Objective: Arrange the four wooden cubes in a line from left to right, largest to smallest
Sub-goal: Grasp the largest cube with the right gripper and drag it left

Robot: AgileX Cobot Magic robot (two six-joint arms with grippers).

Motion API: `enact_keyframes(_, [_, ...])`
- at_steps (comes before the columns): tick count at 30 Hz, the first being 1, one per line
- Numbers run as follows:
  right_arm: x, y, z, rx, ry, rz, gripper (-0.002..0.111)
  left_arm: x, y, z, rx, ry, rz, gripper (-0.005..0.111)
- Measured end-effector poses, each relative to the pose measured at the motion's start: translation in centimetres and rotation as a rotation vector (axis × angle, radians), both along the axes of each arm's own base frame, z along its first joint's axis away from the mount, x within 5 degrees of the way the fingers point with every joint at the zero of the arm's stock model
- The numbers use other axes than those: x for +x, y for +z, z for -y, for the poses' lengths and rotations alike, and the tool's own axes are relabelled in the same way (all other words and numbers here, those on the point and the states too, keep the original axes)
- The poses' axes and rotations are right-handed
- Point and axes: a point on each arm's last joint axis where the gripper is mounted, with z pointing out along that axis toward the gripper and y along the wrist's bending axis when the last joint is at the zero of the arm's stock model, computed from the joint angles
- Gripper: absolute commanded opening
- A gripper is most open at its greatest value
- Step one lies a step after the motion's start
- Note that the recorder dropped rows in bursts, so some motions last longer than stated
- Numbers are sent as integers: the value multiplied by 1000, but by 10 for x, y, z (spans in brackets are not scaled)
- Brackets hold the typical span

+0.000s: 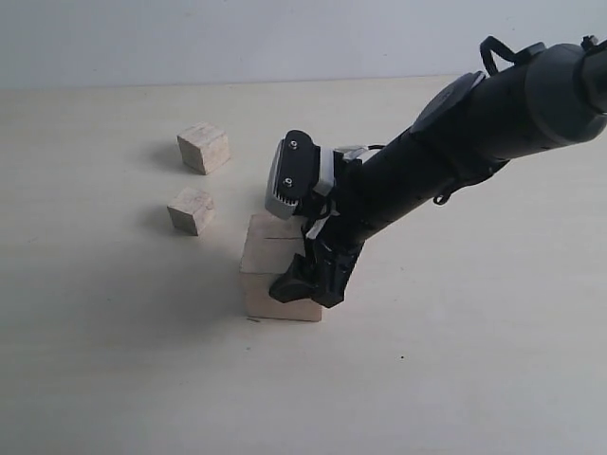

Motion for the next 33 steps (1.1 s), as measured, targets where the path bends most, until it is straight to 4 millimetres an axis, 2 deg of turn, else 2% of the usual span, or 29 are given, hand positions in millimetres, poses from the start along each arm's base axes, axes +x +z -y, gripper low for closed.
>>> enact_keyframes(5, [2, 15, -4, 71, -68, -10, 0, 0, 0, 0, 0, 0, 0, 0])
enact_keyframes(9, [9, 36, -16, 151, -32, -6, 0, 0, 0, 0, 0, 0, 0, 0])
enact_keyframes(17, [10, 84, -59, 260, 75, 136, 0, 0, 0, 0, 0, 0, 0, 0])
enact_keyframes(20, [7, 93, -75, 253, 127, 212, 0, 0, 0, 0, 0, 0, 0, 0])
enact_keyframes(22, [5, 89, -84, 228, 141, 214, 0, 0, 0, 0, 0, 0, 0, 0])
enact_keyframes(26, [6, 68, -97, 137, 117, 151, 0, 0, 0, 0, 0, 0, 0, 0])
enact_keyframes(33, [13, 35, -97, 4, 125, 135, 0, 0, 0, 0, 0, 0, 0, 0])
